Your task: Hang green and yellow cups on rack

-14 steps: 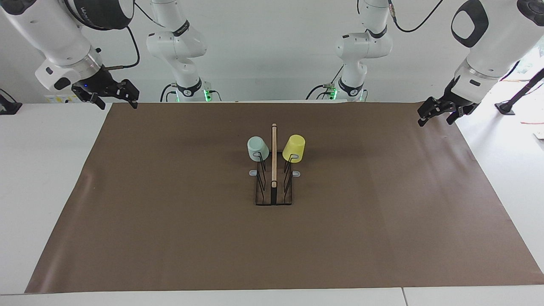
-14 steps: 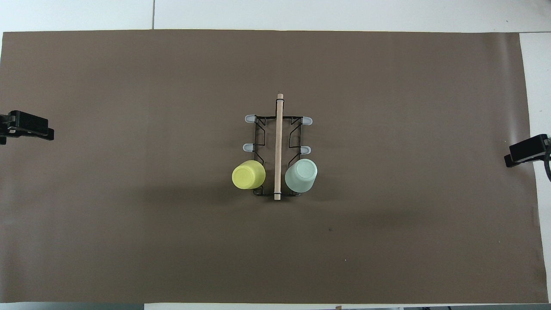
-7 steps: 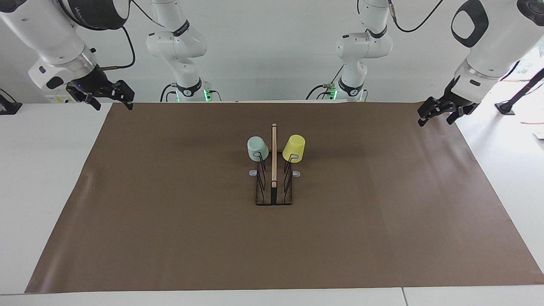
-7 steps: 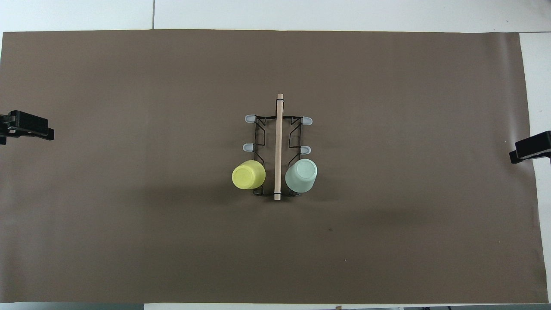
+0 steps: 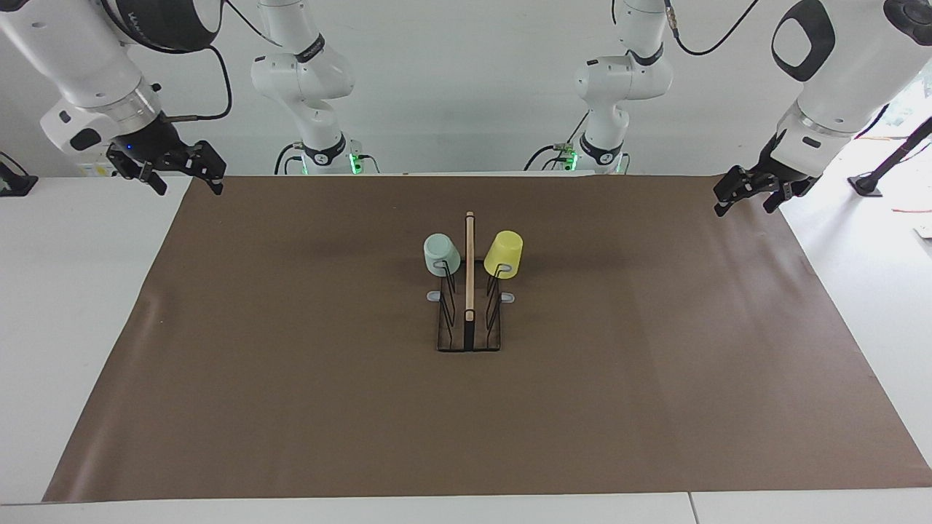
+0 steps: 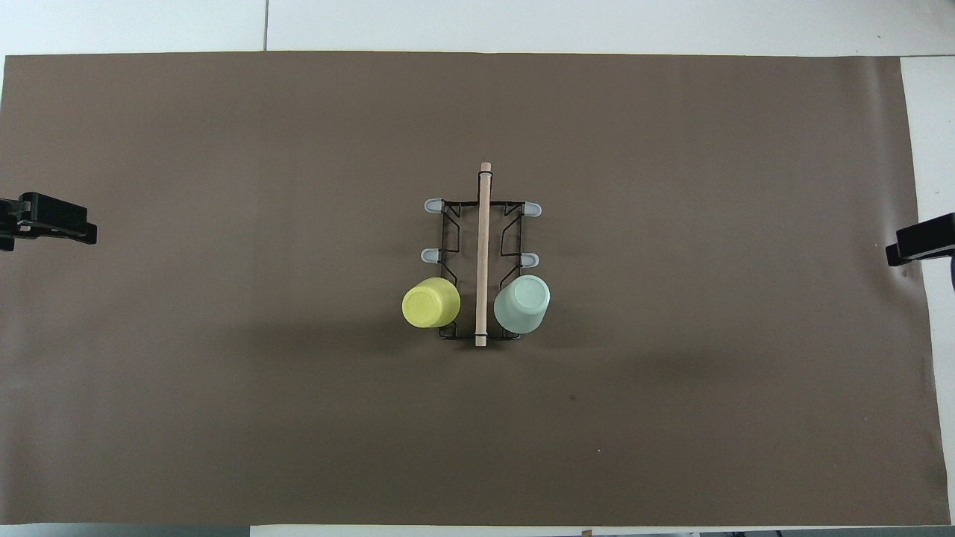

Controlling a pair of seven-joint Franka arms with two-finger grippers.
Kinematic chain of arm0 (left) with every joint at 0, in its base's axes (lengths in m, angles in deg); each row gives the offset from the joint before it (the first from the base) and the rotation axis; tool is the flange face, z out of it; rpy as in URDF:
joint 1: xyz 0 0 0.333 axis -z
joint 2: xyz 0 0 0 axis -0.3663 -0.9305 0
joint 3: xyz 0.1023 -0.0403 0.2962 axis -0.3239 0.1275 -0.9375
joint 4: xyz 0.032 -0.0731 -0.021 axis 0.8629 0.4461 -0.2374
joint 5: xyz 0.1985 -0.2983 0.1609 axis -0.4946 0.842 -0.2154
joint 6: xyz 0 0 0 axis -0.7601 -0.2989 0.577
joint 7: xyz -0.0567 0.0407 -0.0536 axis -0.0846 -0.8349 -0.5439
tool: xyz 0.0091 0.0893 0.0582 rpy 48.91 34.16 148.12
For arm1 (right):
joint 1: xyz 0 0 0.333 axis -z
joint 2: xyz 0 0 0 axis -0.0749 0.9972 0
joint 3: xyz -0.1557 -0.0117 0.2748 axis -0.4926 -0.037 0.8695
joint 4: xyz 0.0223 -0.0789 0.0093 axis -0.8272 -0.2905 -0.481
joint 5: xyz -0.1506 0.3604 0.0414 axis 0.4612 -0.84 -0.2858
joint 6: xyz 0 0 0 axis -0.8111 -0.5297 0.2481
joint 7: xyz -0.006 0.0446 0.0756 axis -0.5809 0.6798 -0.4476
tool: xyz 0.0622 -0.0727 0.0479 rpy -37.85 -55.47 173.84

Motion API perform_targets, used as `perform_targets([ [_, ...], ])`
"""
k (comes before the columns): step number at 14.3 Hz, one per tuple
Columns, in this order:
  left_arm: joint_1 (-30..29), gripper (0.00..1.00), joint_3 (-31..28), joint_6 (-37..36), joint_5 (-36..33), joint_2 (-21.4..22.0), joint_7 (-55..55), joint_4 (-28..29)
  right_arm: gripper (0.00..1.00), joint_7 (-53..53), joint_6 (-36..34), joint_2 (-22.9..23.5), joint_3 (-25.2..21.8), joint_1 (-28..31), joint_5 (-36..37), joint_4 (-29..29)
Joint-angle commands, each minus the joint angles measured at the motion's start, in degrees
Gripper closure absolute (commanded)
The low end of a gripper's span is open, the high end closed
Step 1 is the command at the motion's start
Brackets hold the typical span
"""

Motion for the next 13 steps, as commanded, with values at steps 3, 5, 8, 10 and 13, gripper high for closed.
perform_targets([
  [3,0.5,0.00,-0.3,0.1,-0.8,1.3,-0.4,1.1,0.00,-1.1,0.9,-0.3,0.4,0.6,-0.1,-0.4],
  [5,0.5,0.00,-0.3,0.1,-0.8,1.3,-0.4,1.0,0.00,-1.1,0.9,-0.3,0.4,0.6,-0.1,-0.4],
  [8,-0.2,0.00,-0.4,-0.4,-0.8,1.3,-0.2,0.9,0.00,-1.1,0.9,-0.3,0.4,0.6,-0.1,-0.4],
  [10,-0.2,0.00,-0.4,-0.7,-0.8,1.3,-0.1,1.0,0.00,-1.1,0.9,-0.3,0.4,0.6,-0.1,-0.4],
  [13,-0.1,0.00,-0.4,-0.1,-0.8,1.3,-0.2,0.9,0.00,-1.1,0.9,-0.3,0.4,0.5,-0.1,-0.4],
])
